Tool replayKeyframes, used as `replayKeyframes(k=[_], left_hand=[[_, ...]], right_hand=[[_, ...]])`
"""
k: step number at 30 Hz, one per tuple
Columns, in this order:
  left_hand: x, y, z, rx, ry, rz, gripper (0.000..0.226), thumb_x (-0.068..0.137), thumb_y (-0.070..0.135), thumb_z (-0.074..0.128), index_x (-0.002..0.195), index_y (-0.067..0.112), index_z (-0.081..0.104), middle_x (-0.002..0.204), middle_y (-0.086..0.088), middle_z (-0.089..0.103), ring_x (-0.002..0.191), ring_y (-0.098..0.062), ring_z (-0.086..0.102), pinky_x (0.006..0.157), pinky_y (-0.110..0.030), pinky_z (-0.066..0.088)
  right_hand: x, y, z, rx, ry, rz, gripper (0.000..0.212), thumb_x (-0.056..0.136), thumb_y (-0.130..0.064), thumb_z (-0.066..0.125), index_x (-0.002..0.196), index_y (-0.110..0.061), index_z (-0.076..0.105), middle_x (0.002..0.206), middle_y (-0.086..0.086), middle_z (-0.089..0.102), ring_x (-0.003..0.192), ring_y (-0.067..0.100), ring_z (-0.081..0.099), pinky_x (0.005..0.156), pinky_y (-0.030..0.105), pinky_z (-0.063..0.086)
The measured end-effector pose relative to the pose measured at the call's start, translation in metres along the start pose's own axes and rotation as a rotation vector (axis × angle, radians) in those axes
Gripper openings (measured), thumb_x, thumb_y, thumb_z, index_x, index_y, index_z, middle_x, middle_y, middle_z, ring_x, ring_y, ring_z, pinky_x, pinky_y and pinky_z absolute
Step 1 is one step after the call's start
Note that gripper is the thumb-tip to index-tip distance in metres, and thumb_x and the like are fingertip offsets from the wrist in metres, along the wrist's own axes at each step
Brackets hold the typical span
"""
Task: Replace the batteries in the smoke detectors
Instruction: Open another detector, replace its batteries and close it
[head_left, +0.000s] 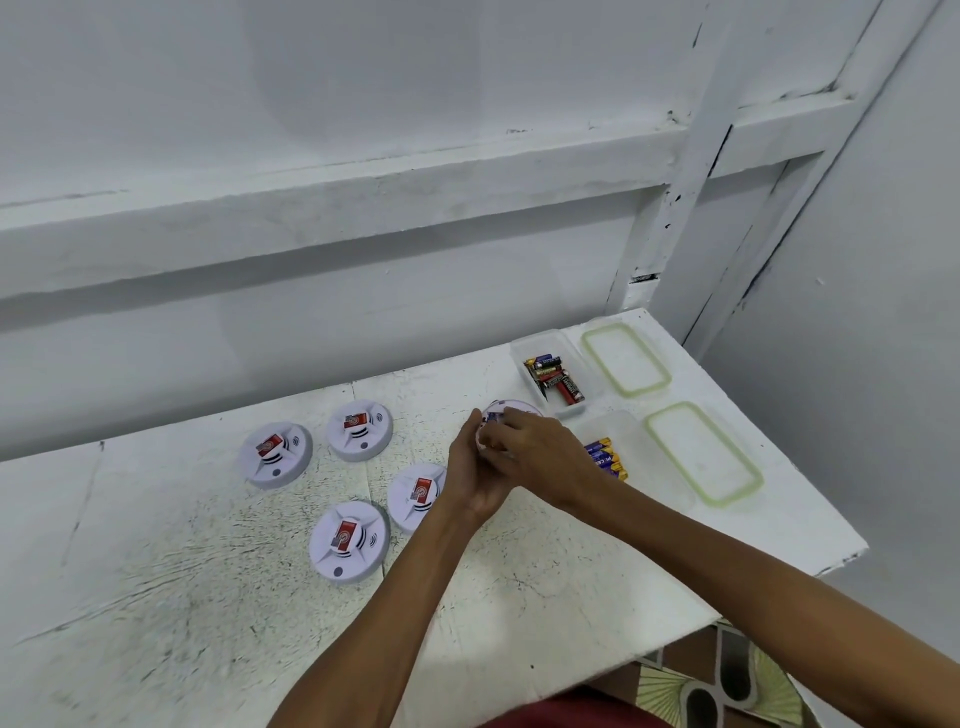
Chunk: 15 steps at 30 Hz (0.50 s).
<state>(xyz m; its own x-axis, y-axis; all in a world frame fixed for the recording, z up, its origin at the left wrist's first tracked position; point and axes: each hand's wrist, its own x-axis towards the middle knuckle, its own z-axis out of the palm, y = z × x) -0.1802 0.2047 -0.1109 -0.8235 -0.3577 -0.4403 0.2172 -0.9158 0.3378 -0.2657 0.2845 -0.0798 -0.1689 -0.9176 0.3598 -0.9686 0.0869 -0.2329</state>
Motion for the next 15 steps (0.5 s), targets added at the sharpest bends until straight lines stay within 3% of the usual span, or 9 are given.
replayKeyframes(k=[4,9,13,15], left_hand=[[0.007,-0.001,-0.006,0.026,-0.030,-0.034,0.039,0.103,0.040,0.050,0.118,0.008,0.069,0.117,-0.014,0.070,0.114,-0.029,0.064,0.089,-0.042,0.057],[0.006,-0.004,-0.003,0.059,0.004,-0.056,0.038,0.103,0.042,0.049,0.117,0.014,0.070,0.114,-0.016,0.073,0.111,-0.032,0.063,0.095,-0.053,0.050],[0.007,-0.004,-0.008,0.048,0.014,-0.085,0.050,0.103,0.044,0.048,0.137,0.010,0.059,0.136,-0.022,0.063,0.118,-0.040,0.060,0.095,-0.059,0.052],[0.006,-0.004,-0.008,0.029,0.021,-0.104,0.051,0.102,0.044,0.049,0.137,0.008,0.059,0.142,-0.025,0.058,0.122,-0.043,0.056,0.102,-0.063,0.044]], right_hand=[[0.001,0.000,-0.001,0.089,0.038,0.120,0.021,0.094,-0.026,0.056,0.105,-0.013,0.067,0.099,0.004,0.070,0.086,0.019,0.064,0.070,0.032,0.056],[-0.001,0.003,-0.016,0.149,0.148,0.293,0.020,0.092,-0.023,0.061,0.107,-0.012,0.067,0.096,0.004,0.071,0.082,0.019,0.065,0.069,0.031,0.054],[-0.009,0.024,-0.028,0.349,0.278,0.493,0.014,0.096,-0.014,0.059,0.103,-0.013,0.071,0.090,-0.007,0.069,0.077,0.008,0.062,0.070,0.008,0.045],[-0.019,0.039,-0.030,0.354,0.252,0.616,0.016,0.097,-0.015,0.058,0.106,-0.014,0.071,0.090,-0.010,0.069,0.074,0.008,0.062,0.066,0.005,0.042]])
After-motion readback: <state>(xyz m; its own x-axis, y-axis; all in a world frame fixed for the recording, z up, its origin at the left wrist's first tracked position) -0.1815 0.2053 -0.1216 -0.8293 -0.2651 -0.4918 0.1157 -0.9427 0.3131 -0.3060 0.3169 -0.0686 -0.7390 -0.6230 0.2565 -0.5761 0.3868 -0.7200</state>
